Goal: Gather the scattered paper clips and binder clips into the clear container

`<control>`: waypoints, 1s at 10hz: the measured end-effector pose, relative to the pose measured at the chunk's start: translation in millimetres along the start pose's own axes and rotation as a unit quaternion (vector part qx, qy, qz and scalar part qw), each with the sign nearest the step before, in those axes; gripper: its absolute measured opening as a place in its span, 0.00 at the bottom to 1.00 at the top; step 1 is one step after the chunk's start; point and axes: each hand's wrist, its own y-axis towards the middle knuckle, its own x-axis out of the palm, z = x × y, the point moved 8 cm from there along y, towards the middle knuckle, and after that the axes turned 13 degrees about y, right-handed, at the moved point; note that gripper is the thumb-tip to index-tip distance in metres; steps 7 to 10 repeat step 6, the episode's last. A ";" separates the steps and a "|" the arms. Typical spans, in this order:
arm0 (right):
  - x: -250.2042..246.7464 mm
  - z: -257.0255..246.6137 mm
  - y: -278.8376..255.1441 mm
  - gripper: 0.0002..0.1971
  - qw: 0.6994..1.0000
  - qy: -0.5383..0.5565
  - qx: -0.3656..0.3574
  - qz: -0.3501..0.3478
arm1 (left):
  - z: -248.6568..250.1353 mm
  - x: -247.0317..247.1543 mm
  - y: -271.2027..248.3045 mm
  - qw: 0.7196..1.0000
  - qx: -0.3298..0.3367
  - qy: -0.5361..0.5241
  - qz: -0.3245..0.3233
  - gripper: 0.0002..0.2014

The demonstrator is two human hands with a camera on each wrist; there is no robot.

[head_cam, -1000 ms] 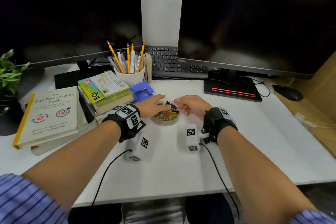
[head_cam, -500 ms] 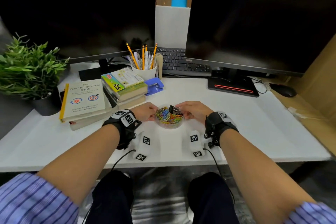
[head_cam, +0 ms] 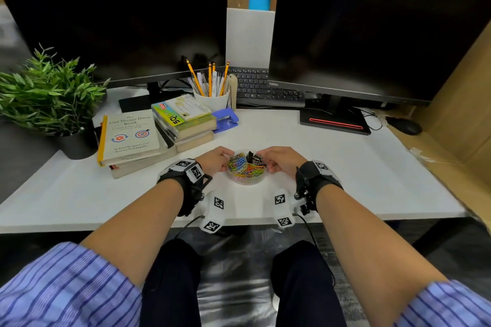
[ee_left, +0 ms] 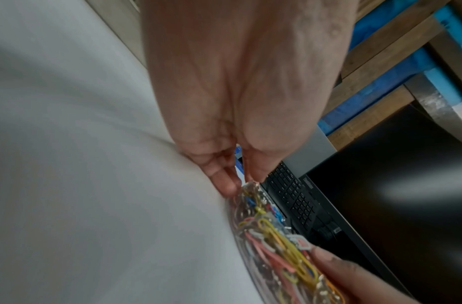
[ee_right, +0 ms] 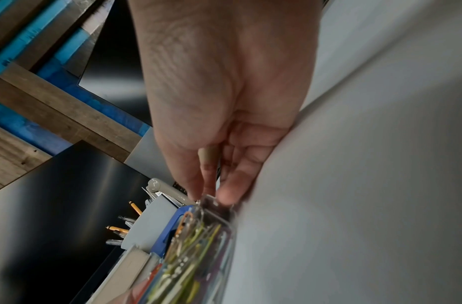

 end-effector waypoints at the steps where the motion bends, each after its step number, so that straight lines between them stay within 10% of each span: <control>1: -0.5 0.0 0.4 0.13 1.000 0.003 0.007 0.010 | -0.5 -0.3 1.6 1.000 0.013 0.013 0.003 0.17; 10: -4.9 -24.0 -29.4 0.22 0.991 -0.066 0.113 0.030 | 16.9 -19.2 -14.3 0.984 -0.013 0.168 0.057 0.19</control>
